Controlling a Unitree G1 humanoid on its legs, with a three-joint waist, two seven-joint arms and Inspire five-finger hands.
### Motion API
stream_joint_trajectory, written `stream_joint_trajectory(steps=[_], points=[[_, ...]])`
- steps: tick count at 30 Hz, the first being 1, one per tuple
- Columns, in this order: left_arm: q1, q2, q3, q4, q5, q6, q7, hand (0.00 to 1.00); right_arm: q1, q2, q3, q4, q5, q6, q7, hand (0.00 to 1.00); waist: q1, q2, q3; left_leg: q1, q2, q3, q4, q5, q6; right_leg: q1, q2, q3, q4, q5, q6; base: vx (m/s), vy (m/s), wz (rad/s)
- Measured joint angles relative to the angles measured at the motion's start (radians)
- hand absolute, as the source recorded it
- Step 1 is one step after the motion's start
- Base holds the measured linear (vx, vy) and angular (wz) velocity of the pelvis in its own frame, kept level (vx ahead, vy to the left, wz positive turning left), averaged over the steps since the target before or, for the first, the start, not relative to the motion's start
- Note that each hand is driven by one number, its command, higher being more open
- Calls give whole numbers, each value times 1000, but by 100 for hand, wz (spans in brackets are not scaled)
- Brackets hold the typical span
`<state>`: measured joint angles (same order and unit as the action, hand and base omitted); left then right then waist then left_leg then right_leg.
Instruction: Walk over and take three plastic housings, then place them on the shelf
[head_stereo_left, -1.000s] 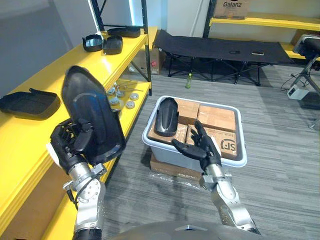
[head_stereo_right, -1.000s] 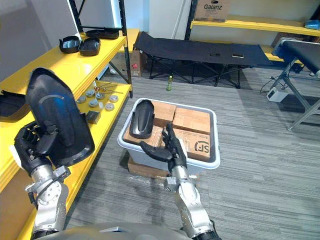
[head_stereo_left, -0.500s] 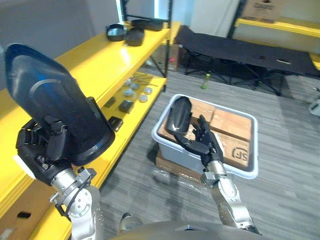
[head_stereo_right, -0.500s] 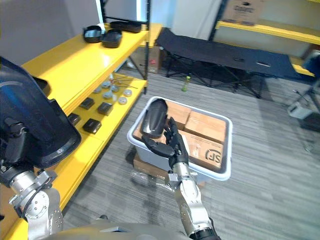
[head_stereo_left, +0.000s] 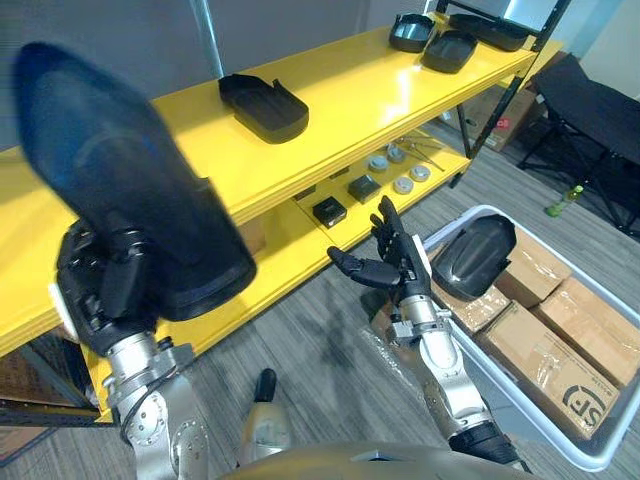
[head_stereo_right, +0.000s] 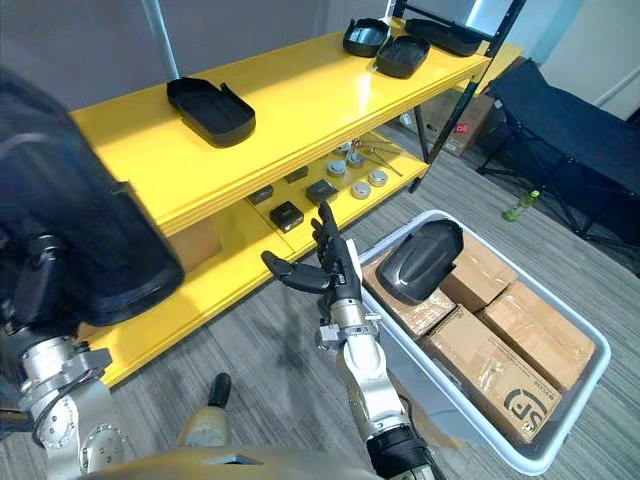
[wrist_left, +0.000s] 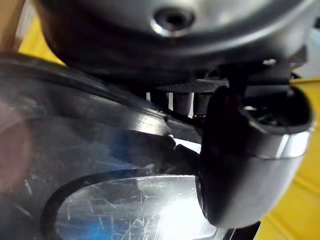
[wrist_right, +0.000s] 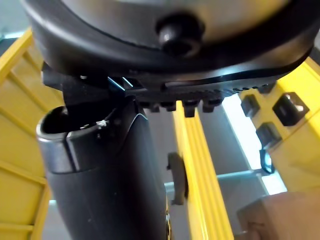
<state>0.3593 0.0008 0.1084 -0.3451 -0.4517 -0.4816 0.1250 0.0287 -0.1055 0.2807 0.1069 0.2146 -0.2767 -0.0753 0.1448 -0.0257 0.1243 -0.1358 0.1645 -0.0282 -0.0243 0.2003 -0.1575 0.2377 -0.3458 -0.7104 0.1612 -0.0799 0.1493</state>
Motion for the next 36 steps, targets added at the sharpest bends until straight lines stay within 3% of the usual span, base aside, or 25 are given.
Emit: stream_joint_trajectory(steps=[2, 3, 4, 6, 8, 10, 13, 14, 15, 16, 17, 18, 19, 20, 22, 23, 24, 25, 26, 28, 30, 32, 33, 34, 36], points=[[-8, 17, -44, -6, -5, 0, -27, 0, 0, 0, 6, -3, 19, -8, 27, 100, -15, 2, 1, -3, -1, -10, -6, 14, 0, -9, 0, 33, 19, -42, 3, -56, -32, 16], [-20, 17, -67, -6, -5, 1, -23, 0, 0, -5, 7, -7, 54, -16, 56, 100, -18, 9, 6, -4, -1, -15, -16, 29, -1, -17, 3, 61, 31, -79, 29, -113, -75, 16], [-31, 11, -88, -4, -4, 0, -2, 0, 2, -15, 6, -11, 98, -23, 76, 100, -29, 31, 20, -7, 5, -22, -17, 43, 11, -18, 12, 65, 45, -93, 54, -141, -74, 19], [-35, 3, -99, -3, -4, -1, 31, 0, 5, -25, 6, -13, 140, -34, 91, 100, -36, 59, 34, -14, 20, -20, -16, 57, 32, -24, 26, 64, 63, -108, 71, -201, -40, 17], [-30, -5, -97, -3, -5, -4, 59, 0, -1, -22, 9, -13, 158, -59, 91, 100, -26, 69, 42, -22, 34, -21, -1, 49, 43, -25, 37, 62, 76, -117, 68, -153, -21, 6], [-28, -5, -89, -6, -3, -6, 78, 0, -28, -19, 29, -28, 186, -86, 82, 100, -4, 56, 52, -52, 34, -32, 76, 7, 30, -26, 30, 64, 103, -132, 67, -17, 0, 0], [-31, -4, -43, -10, 80, -18, 152, 0, -137, 6, 80, -65, 195, -113, 61, 100, 38, 25, 81, -143, 18, -61, 331, -136, 12, -6, 1, 58, 161, -171, 80, 25, 71, 8], [-32, -5, -16, -17, 111, -18, 175, 0, -169, 12, 90, -85, 195, -135, 48, 100, 58, 17, 86, -176, 0, -67, 440, -204, 16, 16, -26, 54, 180, -188, 92, 101, 173, 20], [-32, -3, 9, -33, 113, -18, 185, 0, -176, 28, 87, -112, 196, -163, 42, 100, 80, -2, 89, -202, -32, -60, 547, -275, 61, 46, -57, 42, 179, -197, 88, 188, 251, 24], [-31, -2, 29, -56, 114, -19, 196, 0, -168, 41, 78, -135, 208, -191, 46, 100, 96, -19, 87, -214, -65, -36, 620, -330, 107, 80, -72, 28, 177, -193, 73, 206, 230, 37], [-35, -6, 48, -73, 120, -28, 212, 0, -155, 45, 62, -170, 229, -204, 53, 100, 94, -16, 84, -220, -83, -43, 656, -383, 87, 82, -88, 55, 232, -172, 6, 300, 357, 77], [-48, -4, 74, -80, 146, -38, 226, 0, -133, 53, 41, -206, 243, -231, 58, 100, 89, -27, 77, -226, -128, -58, 684, -416, 78, 25, -139, 148, 368, -101, -82, 264, 338, 80], [-48, 0, 88, -86, 155, -39, 234, 0, -125, 58, 27, -216, 244, -234, 63, 100, 88, -35, 71, -224, -144, -58, 682, -426, 91, -12, -155, 199, 426, -44, -125, 355, 426, 78], [-49, 8, 129, -101, 174, -40, 261, 0, -128, 70, 9, -220, 244, -234, 80, 100, 84, -38, 67, -204, -162, -65, 659, -440, 119, -101, -154, 331, 543, 86, -103, 340, 251, 41], [-58, 11, 149, -101, 182, -40, 296, 0, -136, 76, 9, -219, 244, -231, 99, 100, 73, -38, 66, -171, -173, -92, 632, -445, 153, -193, -107, 391, 709, -2, -103, 340, 186, 32], [-58, 4, 143, -97, 193, -37, 322, 0, -143, 68, 13, -213, 244, -226, 118, 100, 67, -32, 70, -113, -178, -101, 590, -447, 165, -251, -56, 403, 776, -99, -99, 335, 172, 22], [-57, 2, 141, -91, 193, -34, 331, 0, -160, 59, 14, -206, 242, -214, 138, 100, 65, -27, 71, -50, -178, -102, 537, -439, 165, -295, -1, 398, 748, -164, -108, 329, 157, 21], [-58, 2, 141, -89, 193, -33, 331, 0, -172, 52, 15, -206, 242, -211, 143, 100, 61, -20, 69, -27, -177, -107, 517, -433, 162, -317, 33, 398, 702, -188, -116, 308, 124, 37], [-62, 3, 136, -89, 193, -34, 330, 0, -202, 34, 14, -206, 242, -211, 154, 100, 36, -6, 61, -2, -173, -130, 493, -433, 160, -355, 107, 428, 567, -210, -112, 283, 71, 71], [-114, 17, 113, -53, 193, -35, 313, 0, -221, 0, -8, -232, 243, -211, 155, 100, -9, 7, 57, 12, -198, -222, 489, -441, 146, -414, 211, 610, 370, -191, -72, 324, 4, 136], [-140, 27, 80, -11, 193, -32, 300, 0, -221, -13, -35, -237, 242, -205, 153, 100, -27, -9, 47, 40, -231, -288, 480, -450, 130, -424, 223, 706, 287, -159, -32, 359, -162, 152], [-125, 39, 60, -10, 192, -11, 279, 0, -220, -15, -53, -244, 242, -186, 146, 100, -30, -38, 28, 59, -252, -301, 467, -464, 107, -412, 205, 705, 194, -49, -57, 356, -277, 124], [-121, 39, 47, -5, 192, 9, 262, 0, -219, -31, -69, -246, 242, -178, 140, 100, -36, -28, 17, 53, -233, -295, 477, -482, 83, -388, 202, 663, 182, -16, -44, 226, -254, 96], [-114, 40, 43, -6, 192, 23, 258, 0, -217, -43, -77, -247, 242, -174, 138, 100, -38, -11, 10, 43, -203, -265, 473, -484, 76, -369, 214, 637, 161, -17, -54, 231, -282, 114], [-124, 43, 18, -5, 193, 46, 196, 0, -210, -85, -154, -263, 242, -166, 141, 100, -48, 27, -6, 4, -46, -66, 417, -483, 81, -333, 239, 532, 82, -11, -88, 172, -231, 108]])
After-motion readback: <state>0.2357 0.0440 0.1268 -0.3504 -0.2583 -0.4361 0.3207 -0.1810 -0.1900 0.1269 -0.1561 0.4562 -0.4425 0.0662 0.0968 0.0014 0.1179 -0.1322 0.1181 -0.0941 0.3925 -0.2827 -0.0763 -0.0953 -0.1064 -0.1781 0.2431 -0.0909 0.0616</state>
